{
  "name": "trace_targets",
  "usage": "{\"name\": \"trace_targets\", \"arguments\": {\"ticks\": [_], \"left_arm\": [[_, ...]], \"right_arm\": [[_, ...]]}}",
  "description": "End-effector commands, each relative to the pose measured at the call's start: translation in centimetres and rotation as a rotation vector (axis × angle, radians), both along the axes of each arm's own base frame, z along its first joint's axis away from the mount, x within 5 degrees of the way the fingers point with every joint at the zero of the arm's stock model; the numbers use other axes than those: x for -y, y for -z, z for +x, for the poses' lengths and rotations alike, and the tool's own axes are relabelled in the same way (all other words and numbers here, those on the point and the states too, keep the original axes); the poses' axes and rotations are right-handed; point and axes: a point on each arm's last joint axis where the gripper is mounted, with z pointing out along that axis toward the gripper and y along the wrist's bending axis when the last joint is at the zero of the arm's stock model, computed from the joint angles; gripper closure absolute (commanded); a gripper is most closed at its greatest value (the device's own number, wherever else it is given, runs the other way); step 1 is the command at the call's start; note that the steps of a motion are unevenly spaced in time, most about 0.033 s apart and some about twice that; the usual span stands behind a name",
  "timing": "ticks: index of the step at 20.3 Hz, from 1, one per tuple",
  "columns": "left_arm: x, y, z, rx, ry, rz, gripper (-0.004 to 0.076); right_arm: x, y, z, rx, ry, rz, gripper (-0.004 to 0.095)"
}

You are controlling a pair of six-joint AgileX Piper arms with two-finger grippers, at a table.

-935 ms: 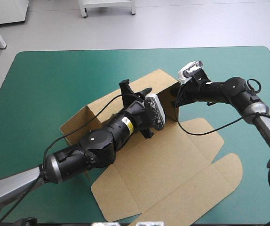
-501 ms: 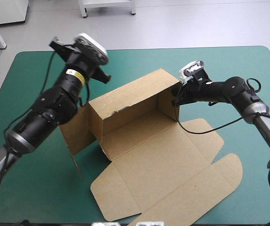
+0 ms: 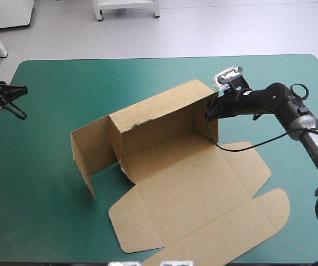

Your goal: Fold the box

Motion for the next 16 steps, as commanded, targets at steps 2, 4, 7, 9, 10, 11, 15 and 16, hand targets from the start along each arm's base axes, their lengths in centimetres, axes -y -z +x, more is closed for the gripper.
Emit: {"name": "trace_targets", "arguments": {"ticks": [2, 4, 7, 9, 10, 11, 15, 16], "left_arm": [[-0.6, 1.2, -1.3, 0.002, 0.008, -0.050, 0.0440], [-0.4, 3.1, -1.5, -0.075, 0.026, -0.055, 0.0440], [-0.4, 4.7, -1.9, -0.156, 0.032, -0.039, 0.0440], [-0.5, 4.8, -2.0, -0.174, 0.046, -0.017, 0.0447], [-0.5, 4.8, -2.0, -0.180, 0.044, -0.019, 0.0454], [-0.5, 4.8, -2.0, -0.179, 0.044, -0.021, 0.0466], [-0.5, 4.9, -2.1, -0.188, 0.043, -0.023, 0.0524], [-0.5, 4.9, -2.1, -0.191, 0.042, -0.025, 0.0530]], "right_arm": [[0.8, -5.7, -0.6, 0.055, 0.093, -0.006, 0.0925], [1.1, -7.7, -1.1, 0.016, 0.110, -0.036, 0.0925], [1.9, -11.3, -2.4, -0.029, 0.143, -0.095, 0.0925], [2.4, -12.3, -3.4, -0.105, 0.184, -0.129, 0.0925], [2.6, -12.3, -3.5, -0.123, 0.209, -0.141, 0.0925], [2.8, -12.2, -3.3, -0.124, 0.221, -0.153, 0.0925], [2.7, -10.0, -1.4, -0.188, 0.255, -0.184, 0.0925], [2.6, -9.4, -0.9, -0.206, 0.259, -0.186, 0.0925]]}}
